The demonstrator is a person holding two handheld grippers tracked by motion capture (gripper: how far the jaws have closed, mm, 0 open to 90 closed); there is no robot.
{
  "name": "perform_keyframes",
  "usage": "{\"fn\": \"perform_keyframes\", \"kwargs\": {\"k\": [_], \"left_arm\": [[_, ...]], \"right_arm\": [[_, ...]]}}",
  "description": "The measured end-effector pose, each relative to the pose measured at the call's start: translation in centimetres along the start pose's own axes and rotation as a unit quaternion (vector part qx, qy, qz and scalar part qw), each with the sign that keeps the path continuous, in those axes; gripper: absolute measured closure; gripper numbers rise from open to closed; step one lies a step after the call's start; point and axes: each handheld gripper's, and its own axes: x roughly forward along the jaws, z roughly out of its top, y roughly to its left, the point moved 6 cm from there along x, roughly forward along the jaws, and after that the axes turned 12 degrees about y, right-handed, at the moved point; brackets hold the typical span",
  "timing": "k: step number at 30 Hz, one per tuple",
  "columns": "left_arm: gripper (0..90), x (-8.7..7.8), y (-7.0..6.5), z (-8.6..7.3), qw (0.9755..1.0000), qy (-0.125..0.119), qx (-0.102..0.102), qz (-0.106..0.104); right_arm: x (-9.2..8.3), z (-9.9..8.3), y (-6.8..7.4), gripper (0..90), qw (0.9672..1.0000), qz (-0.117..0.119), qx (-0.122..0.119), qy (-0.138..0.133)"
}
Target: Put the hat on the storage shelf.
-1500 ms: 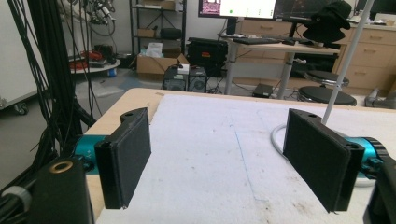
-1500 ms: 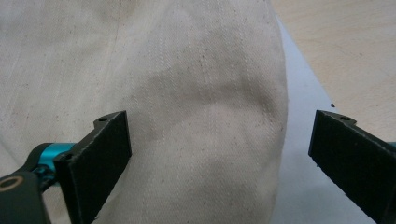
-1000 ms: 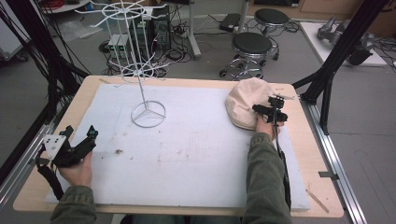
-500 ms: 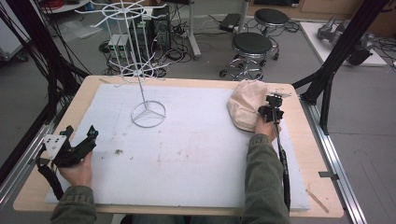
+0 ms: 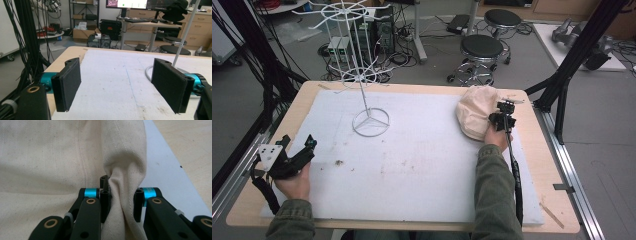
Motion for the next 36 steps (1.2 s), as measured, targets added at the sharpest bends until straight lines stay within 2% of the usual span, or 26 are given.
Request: {"fn": "perform_keyframes", "kwargs": {"k": [1,4,6,8,11,12,13,15,16,19,20,22,23,28,29,30,32,33,36], "left_arm": [[23.9,0.0,0.0,0.0,1.0,0.0,0.0,0.0],[23.9,0.0,0.0,0.0,1.0,0.001,-0.001,-0.001],[23.9,0.1,0.0,-0.1,1.0,0.002,-0.002,-0.002],[23.8,0.1,0.0,-0.1,1.0,0.002,-0.002,-0.002],[23.8,0.0,0.0,0.0,1.0,0.0,-0.002,-0.004],[23.8,0.0,0.0,0.0,1.0,0.0,-0.002,-0.004],[23.8,0.0,0.0,0.0,1.0,0.0,-0.003,-0.004],[23.8,0.0,0.0,0.0,1.0,0.0,-0.004,-0.005],[23.9,-0.1,0.0,0.0,1.0,0.0,-0.004,-0.005],[23.8,-0.1,-0.1,0.0,1.0,-0.001,-0.004,-0.006],[23.8,-0.1,-0.1,0.0,1.0,-0.001,-0.005,-0.007],[23.8,-0.1,-0.1,0.0,1.0,0.0,-0.005,-0.009],[23.8,0.0,-0.1,0.0,0.9999,-0.001,-0.007,-0.011],[23.7,0.0,-0.1,0.0,0.9999,-0.001,-0.008,-0.014],[23.7,0.0,-0.1,0.0,0.9999,-0.001,-0.008,-0.014],[23.7,0.0,-0.1,0.0,0.9999,0.0,-0.007,-0.015],[23.7,0.0,-0.1,0.0,0.9999,0.001,-0.007,-0.015],[23.7,0.0,-0.1,0.0,0.9999,0.001,-0.008,-0.015],[23.7,0.1,-0.1,-0.1,0.9998,0.002,-0.01,-0.017]], "right_arm": [[-0.2,0.0,0.2,76.5,1.0,0.008,0.001,-0.004],[-0.5,0.1,0.4,76.4,0.9999,0.012,-0.004,-0.011],[-1.1,0.3,0.6,76.3,0.9995,0.017,-0.007,-0.026],[-1.6,0.4,0.8,76.3,0.9991,0.029,-0.006,-0.03],[-3.2,0.7,0.9,76.0,0.9981,0.029,-0.013,-0.052],[-3.2,0.7,0.9,76.0,0.9981,0.029,-0.013,-0.052],[-4.1,0.8,1.0,75.9,0.9971,0.032,-0.017,-0.066],[-4.6,0.8,1.0,75.9,0.9967,0.034,-0.019,-0.071],[-5.7,0.9,1.2,75.8,0.9951,0.037,-0.024,-0.088],[-7.1,1.0,1.5,75.7,0.9923,0.044,-0.033,-0.111],[-7.1,1.0,1.5,75.7,0.9923,0.044,-0.033,-0.111],[-8.1,1.0,1.7,75.7,0.99,0.051,-0.037,-0.126],[-9.0,1.0,2.1,75.6,0.9873,0.064,-0.04,-0.14],[-10.9,1.0,2.8,75.3,0.9799,0.086,-0.053,-0.172],[-10.9,1.0,2.8,75.3,0.9799,0.086,-0.053,-0.172],[-11.8,0.9,3.2,75.2,0.9754,0.1,-0.06,-0.187],[-12.1,0.8,3.4,75.2,0.9743,0.105,-0.062,-0.19],[-12.9,0.6,3.8,75.2,0.971,0.118,-0.065,-0.197],[-13.9,0.4,4.4,75.2,0.9649,0.132,-0.078,-0.213]]}}
